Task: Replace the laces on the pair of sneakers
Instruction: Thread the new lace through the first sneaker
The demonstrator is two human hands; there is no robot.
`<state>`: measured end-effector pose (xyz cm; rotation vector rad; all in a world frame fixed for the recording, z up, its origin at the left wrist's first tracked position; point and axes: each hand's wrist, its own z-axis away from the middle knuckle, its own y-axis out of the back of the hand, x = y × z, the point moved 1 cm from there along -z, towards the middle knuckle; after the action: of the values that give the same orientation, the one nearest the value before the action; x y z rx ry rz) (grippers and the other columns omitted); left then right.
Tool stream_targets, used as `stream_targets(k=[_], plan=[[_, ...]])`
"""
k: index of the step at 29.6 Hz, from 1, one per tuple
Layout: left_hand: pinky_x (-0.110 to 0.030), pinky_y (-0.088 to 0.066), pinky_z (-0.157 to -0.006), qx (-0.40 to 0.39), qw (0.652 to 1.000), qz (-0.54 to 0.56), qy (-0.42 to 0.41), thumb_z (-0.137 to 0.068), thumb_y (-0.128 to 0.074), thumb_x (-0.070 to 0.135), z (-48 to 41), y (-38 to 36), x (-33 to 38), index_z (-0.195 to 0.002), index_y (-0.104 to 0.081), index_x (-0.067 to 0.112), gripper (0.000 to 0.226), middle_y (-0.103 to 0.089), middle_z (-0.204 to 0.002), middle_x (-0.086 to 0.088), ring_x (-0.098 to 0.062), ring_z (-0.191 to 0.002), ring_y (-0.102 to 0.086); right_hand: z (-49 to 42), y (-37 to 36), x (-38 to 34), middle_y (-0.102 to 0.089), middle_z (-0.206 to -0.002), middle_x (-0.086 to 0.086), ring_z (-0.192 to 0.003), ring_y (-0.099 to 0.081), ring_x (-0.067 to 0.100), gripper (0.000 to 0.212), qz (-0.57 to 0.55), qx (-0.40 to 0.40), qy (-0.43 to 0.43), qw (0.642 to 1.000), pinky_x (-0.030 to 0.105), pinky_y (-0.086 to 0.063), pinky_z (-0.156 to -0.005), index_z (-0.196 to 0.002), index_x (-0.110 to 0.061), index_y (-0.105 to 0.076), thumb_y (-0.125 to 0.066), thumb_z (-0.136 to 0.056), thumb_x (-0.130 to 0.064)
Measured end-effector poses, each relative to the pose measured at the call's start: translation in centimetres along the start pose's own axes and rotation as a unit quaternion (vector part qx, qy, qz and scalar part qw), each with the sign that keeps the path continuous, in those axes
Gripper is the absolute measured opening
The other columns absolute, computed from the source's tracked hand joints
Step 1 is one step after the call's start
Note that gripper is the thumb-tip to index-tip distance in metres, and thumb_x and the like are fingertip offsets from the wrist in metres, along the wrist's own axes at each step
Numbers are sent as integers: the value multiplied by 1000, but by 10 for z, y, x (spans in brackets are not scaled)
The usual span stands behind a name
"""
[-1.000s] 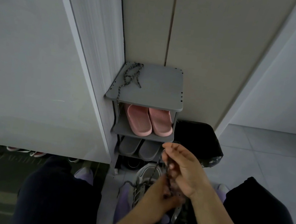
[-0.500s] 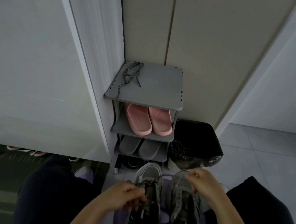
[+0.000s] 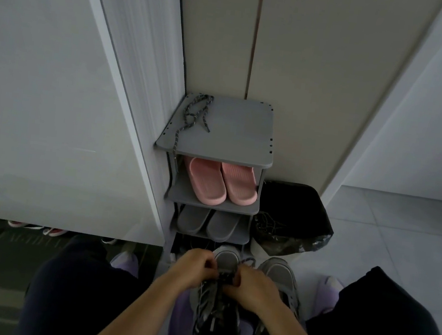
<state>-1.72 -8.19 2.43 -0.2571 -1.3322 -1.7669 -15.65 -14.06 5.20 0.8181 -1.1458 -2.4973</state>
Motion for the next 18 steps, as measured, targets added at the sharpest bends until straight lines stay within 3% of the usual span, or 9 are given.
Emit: stream_targets(k=[3, 6, 9, 12, 15, 18], plan=[[-25, -41, -75, -38, 993, -104, -29, -84, -61, 21, 0, 4, 7, -98, -63, 13, 16, -63, -103, -7, -18, -91, -59, 0, 0, 2, -55, -96, 5, -90, -55, 24, 23, -24, -5, -6, 1000, 29, -37, -69, -83, -21, -42, -55, -84, -39], [-28, -42, -76, -16, 981, -179, -71, -82, -57, 22, 1, 6, 16, -90, -58, 19, 8, -63, -101, -6, -24, -94, -59, 0, -2, 3, -60, -111, 11, -104, -58, 28, 20, -30, -5, -16, 999, 27, -36, -70, -82, -21, -38, -54, -85, -33], [-28, -39, -63, -1, 994, -89, -65, -78, -58, 20, -4, 12, 21, -73, -45, 24, 14, -56, -79, 1, -18, -74, -56, -3, -8, 3, -58, -116, 10, -106, -57, 27, 24, -31, -2, -23, 999, 27, -36, -71, -89, -18, -37, -55, -84, -33], [-21, -38, -60, -24, 998, 31, -50, -84, -56, 16, -10, 16, 23, -70, -44, 27, 21, -49, -71, 7, -7, -63, -46, -6, -15, 1, -54, -100, 4, -104, -58, 27, 24, -33, 1, -16, 999, 27, -37, -70, -92, -18, -38, -55, -84, -33], [-18, -40, -64, -15, 994, 98, -48, -88, -56, 20, -8, 11, 15, -88, -50, 24, 7, -49, -76, 9, -5, -68, -47, -6, -18, 0, -48, -94, 1, -105, -57, 27, 23, -38, 10, -7, 999, 29, -38, -72, -92, -18, -40, -52, -86, -36], [-18, -42, -70, 31, 992, 123, -26, -86, -61, 25, 4, 1, -2, -108, -48, 21, 26, -48, -87, 14, -7, -84, -51, -1, -16, 4, -54, -96, 3, -104, -57, 26, 28, -38, 23, 3, 999, 31, -38, -72, -95, -18, -46, -45, -90, -45]])
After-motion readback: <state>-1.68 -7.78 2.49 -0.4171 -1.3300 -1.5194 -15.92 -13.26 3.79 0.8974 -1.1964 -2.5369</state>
